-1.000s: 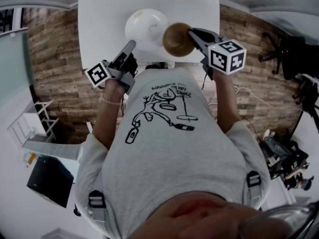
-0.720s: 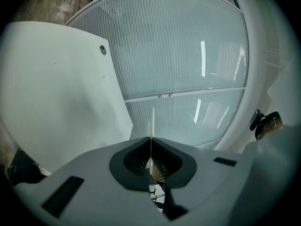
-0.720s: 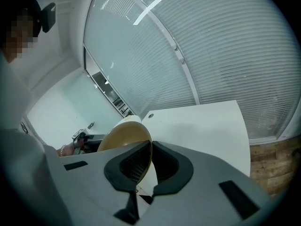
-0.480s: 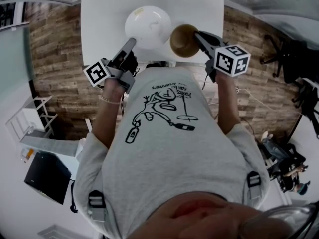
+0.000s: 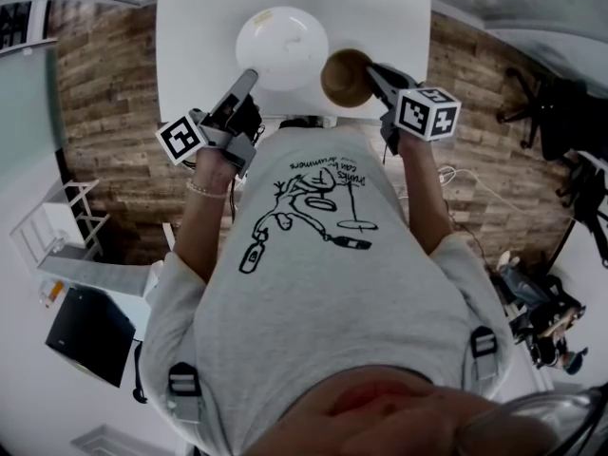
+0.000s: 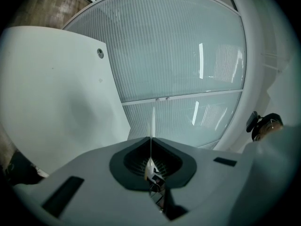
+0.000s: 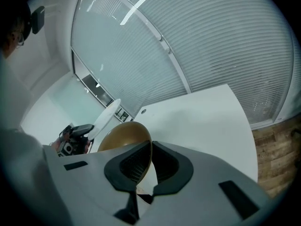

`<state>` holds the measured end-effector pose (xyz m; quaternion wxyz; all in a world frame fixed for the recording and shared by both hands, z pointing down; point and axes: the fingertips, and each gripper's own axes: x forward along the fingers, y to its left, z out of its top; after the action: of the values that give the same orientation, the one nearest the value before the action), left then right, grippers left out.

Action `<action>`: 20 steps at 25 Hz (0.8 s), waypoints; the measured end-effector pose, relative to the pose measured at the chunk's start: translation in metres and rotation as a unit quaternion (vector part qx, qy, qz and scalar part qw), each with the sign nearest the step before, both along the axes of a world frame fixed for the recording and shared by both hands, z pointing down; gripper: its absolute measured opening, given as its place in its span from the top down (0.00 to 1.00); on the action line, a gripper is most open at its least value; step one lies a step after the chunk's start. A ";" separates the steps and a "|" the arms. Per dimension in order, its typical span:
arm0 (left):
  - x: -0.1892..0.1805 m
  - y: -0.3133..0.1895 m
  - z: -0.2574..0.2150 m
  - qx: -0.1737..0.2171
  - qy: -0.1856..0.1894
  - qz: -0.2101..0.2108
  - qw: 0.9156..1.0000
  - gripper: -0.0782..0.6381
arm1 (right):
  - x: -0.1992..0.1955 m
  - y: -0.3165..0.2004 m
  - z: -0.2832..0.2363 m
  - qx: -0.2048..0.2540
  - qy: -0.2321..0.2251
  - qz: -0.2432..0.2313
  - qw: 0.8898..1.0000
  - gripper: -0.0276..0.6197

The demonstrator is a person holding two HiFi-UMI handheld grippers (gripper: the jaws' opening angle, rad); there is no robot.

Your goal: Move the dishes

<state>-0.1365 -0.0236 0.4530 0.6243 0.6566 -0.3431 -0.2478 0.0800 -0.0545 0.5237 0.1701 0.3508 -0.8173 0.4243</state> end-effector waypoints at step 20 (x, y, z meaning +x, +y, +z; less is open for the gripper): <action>0.008 0.001 -0.028 0.025 0.010 0.008 1.000 0.88 | -0.001 -0.006 0.067 -0.005 -0.002 0.061 0.998 0.89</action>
<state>-0.1281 -0.0224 0.4248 0.6135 0.6718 -0.3252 -0.2579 0.0791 -0.0608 0.5903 0.1445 0.3982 -0.7928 0.4381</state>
